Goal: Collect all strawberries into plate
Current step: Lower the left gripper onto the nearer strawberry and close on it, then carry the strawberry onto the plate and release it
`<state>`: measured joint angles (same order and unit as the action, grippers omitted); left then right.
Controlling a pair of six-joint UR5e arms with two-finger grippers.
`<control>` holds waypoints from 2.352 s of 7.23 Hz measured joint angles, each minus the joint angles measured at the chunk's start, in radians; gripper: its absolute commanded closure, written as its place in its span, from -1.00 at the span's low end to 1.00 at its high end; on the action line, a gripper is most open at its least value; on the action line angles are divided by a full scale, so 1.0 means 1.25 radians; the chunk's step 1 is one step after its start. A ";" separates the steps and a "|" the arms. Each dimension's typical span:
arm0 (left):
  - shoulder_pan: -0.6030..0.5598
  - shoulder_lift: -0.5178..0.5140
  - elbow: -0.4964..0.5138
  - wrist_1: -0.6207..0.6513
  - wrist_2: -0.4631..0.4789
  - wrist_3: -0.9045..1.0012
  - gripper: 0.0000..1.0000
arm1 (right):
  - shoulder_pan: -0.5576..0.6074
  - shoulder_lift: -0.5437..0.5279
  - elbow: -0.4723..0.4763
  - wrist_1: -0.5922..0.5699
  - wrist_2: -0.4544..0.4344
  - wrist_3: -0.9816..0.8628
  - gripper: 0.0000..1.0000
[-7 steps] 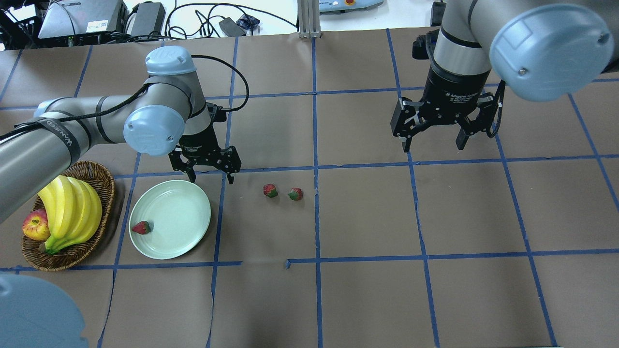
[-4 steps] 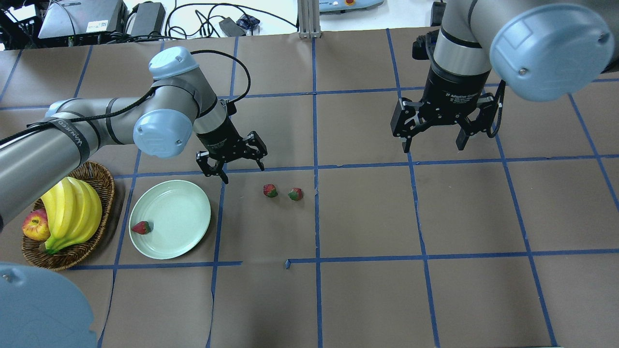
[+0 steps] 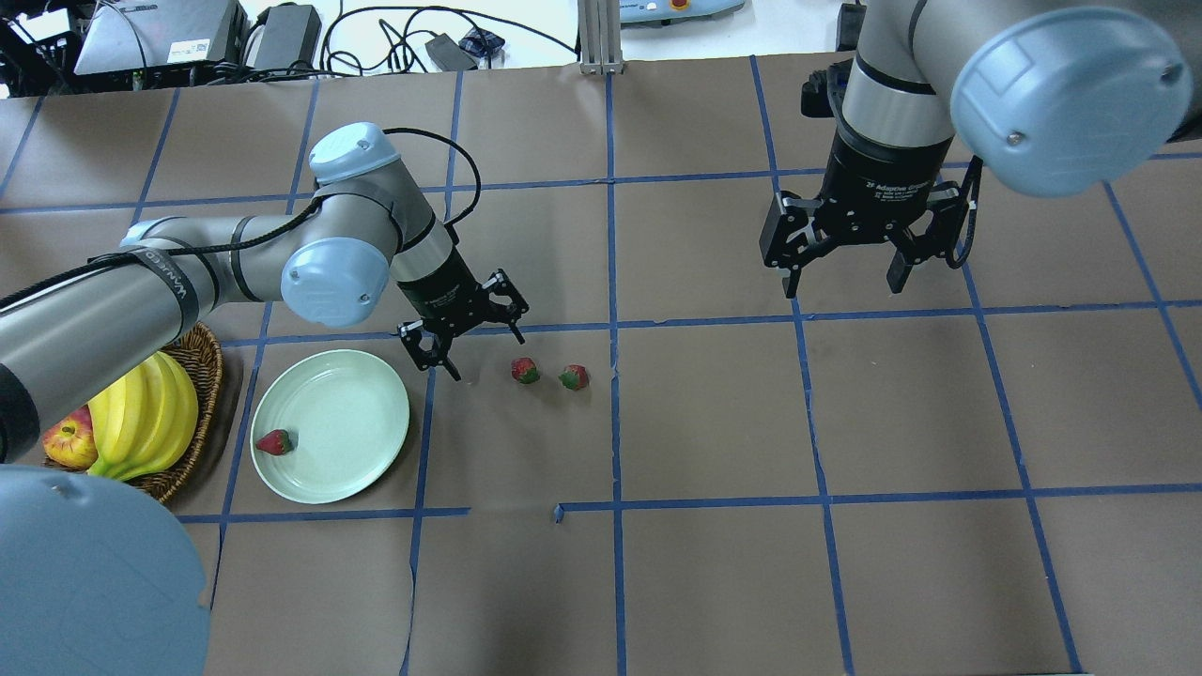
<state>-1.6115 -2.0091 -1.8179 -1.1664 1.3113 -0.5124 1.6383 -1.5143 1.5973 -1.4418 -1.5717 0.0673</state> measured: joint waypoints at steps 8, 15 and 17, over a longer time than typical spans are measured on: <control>-0.061 -0.032 0.002 0.043 0.006 -0.084 1.00 | 0.000 -0.004 0.014 0.000 -0.004 0.000 -1.00; -0.025 0.041 0.051 -0.084 0.242 0.233 1.00 | 0.000 -0.005 0.014 0.001 -0.005 0.000 -1.00; 0.026 0.068 0.042 -0.152 0.336 0.385 1.00 | 0.000 -0.003 0.016 -0.002 -0.006 0.000 -1.00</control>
<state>-1.5790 -1.9241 -1.7656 -1.3565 1.7308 -0.0317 1.6383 -1.5182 1.6173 -1.4445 -1.5789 0.0669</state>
